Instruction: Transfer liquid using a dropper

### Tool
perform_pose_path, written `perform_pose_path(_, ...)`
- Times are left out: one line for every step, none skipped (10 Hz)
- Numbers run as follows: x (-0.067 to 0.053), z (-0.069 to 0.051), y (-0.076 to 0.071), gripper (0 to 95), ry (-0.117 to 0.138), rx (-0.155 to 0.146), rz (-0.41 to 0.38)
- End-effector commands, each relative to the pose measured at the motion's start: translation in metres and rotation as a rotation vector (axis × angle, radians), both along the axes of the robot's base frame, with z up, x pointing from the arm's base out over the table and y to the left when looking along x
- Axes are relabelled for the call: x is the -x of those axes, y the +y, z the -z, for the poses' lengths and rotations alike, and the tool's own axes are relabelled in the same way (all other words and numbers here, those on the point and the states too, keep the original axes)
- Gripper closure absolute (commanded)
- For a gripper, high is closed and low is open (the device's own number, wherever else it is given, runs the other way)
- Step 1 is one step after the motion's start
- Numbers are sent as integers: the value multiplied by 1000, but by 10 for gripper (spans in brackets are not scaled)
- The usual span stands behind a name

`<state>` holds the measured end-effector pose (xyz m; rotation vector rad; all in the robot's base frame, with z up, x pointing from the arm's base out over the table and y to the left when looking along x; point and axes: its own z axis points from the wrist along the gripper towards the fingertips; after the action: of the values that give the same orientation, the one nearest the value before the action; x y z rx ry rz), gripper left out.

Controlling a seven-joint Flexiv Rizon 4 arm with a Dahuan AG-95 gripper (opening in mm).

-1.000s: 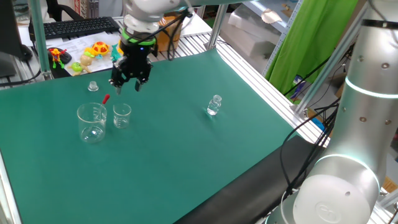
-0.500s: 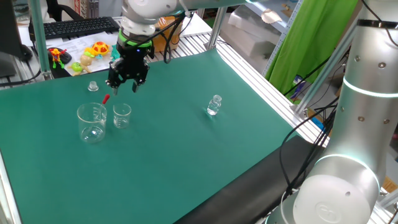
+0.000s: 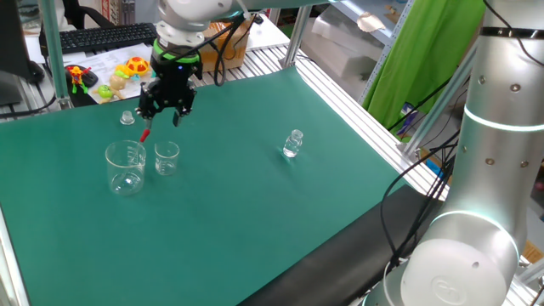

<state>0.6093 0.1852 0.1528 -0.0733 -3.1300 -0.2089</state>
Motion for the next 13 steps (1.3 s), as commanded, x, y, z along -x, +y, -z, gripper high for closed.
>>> perform_pose_path(-4,5,4,380,2,1,9)
perform_pose_path(-5,7,5,380,2,2,12)
perform_pose_path(-6,9,5,380,2,2,12)
perform_pose_path(-7,10,6,380,2,3,14)
perform_pose_path(-6,10,6,380,3,3,14)
perform_pose_path(-6,9,7,380,5,3,12)
perform_pose_path(-5,8,8,380,6,3,11)
perform_pose_path(-4,8,9,380,7,2,9)
perform_pose_path(-4,8,9,570,8,1,8)
perform_pose_path(-4,9,9,570,8,0,8)
perform_pose_path(-5,9,10,570,8,1,8)
perform_pose_path(-5,10,10,570,7,1,9)
perform_pose_path(-5,10,10,570,7,1,8)
